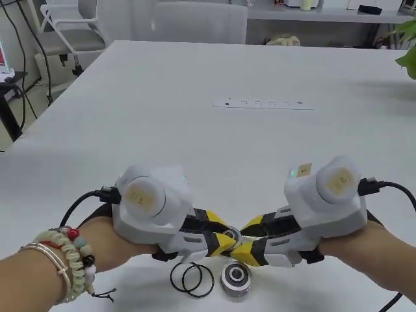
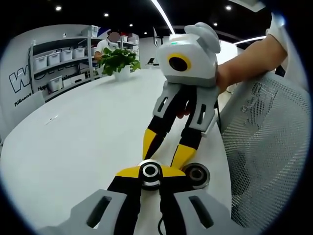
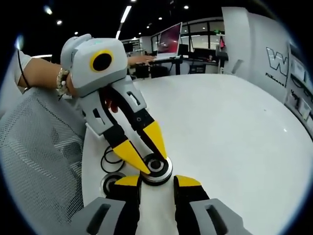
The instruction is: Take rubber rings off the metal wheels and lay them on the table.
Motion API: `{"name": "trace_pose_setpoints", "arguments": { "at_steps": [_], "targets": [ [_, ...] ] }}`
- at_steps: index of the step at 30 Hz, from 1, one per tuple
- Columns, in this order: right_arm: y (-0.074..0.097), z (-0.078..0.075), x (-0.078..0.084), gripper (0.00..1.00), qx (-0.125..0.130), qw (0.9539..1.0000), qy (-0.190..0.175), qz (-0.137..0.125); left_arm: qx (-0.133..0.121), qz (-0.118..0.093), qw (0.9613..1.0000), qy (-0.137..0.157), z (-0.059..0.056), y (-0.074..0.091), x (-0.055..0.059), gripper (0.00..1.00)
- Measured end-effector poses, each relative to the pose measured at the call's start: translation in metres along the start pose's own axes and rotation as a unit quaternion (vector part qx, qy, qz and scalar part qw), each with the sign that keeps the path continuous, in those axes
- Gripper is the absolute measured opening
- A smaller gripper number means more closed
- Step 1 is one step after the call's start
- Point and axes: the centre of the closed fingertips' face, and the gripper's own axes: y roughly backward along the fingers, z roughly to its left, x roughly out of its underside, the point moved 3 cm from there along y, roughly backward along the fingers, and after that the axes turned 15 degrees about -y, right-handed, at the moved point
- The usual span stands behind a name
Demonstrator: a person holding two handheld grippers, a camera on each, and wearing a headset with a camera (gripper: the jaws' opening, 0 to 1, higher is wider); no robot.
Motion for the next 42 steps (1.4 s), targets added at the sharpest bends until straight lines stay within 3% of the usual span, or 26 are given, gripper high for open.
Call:
{"name": "trace_pose_setpoints", "arguments": {
  "at_steps": [4, 5, 9, 12, 14, 18, 21, 24, 28, 34, 36, 37, 38, 42],
  "targets": [
    [-0.004, 0.002, 0.002, 0.22, -0.002, 1.0000, -0.003, 0.006, 0.000, 0.000, 1.0000, 0.000, 0.000, 0.000, 0.000, 0.08],
    [-0.003, 0.000, 0.002, 0.21, 0.008, 0.9998, 0.019, 0.007, 0.000, 0.000, 1.0000, 0.000, 0.000, 0.000, 0.000, 0.08],
    [0.003, -0.001, 0.003, 0.17, -0.005, 0.9999, 0.010, 0.012, 0.000, 0.000, 1.0000, 0.000, 0.000, 0.000, 0.000, 0.08],
    [0.008, -0.005, 0.008, 0.00, -0.004, 0.9996, 0.024, 0.017, -0.005, 0.000, 1.0000, 0.005, 0.002, 0.001, 0.001, 0.08],
    [0.007, -0.008, 0.005, 0.00, 0.008, 0.9997, 0.020, 0.010, -0.004, -0.002, 1.0000, 0.005, 0.001, 0.001, 0.001, 0.08],
    [0.006, -0.007, 0.003, 0.00, 0.010, 0.9997, 0.015, 0.014, -0.004, -0.002, 1.0000, 0.005, 0.001, 0.000, 0.001, 0.08],
    [0.008, -0.010, 0.003, 0.09, 0.016, 0.9998, 0.009, 0.013, -0.003, -0.004, 1.0000, 0.005, 0.001, 0.000, 0.001, 0.08],
    [0.007, -0.004, 0.003, 0.23, -0.001, 0.9999, -0.010, 0.007, -0.003, -0.004, 1.0000, 0.005, 0.001, 0.000, 0.001, 0.08],
    [-0.002, 0.002, 0.001, 0.28, 0.000, 1.0000, 0.001, -0.002, -0.002, -0.005, 1.0000, 0.005, 0.000, 0.000, 0.000, 0.08],
    [-0.006, 0.001, -0.001, 0.29, 0.005, 0.9999, -0.009, -0.011, -0.002, -0.007, 1.0000, 0.004, 0.000, 0.000, 0.000, 0.08],
    [-0.005, 0.001, -0.004, 0.25, 0.001, 0.9998, -0.004, -0.020, -0.002, -0.008, 1.0000, 0.004, 0.000, 0.000, 0.000, 0.08],
    [-0.005, 0.005, -0.004, 0.24, -0.012, 0.9998, 0.007, -0.017, -0.002, -0.008, 1.0000, 0.004, 0.000, -0.001, 0.000, 0.08],
    [-0.005, 0.002, -0.003, 0.24, -0.002, 0.9999, 0.006, -0.014, -0.002, -0.008, 1.0000, 0.004, 0.000, -0.001, 0.000, 0.08],
    [-0.004, 0.001, -0.003, 0.24, -0.008, 0.9998, 0.013, -0.011, -0.001, -0.009, 0.9999, 0.005, 0.000, -0.001, 0.000, 0.08]
  ]
}}
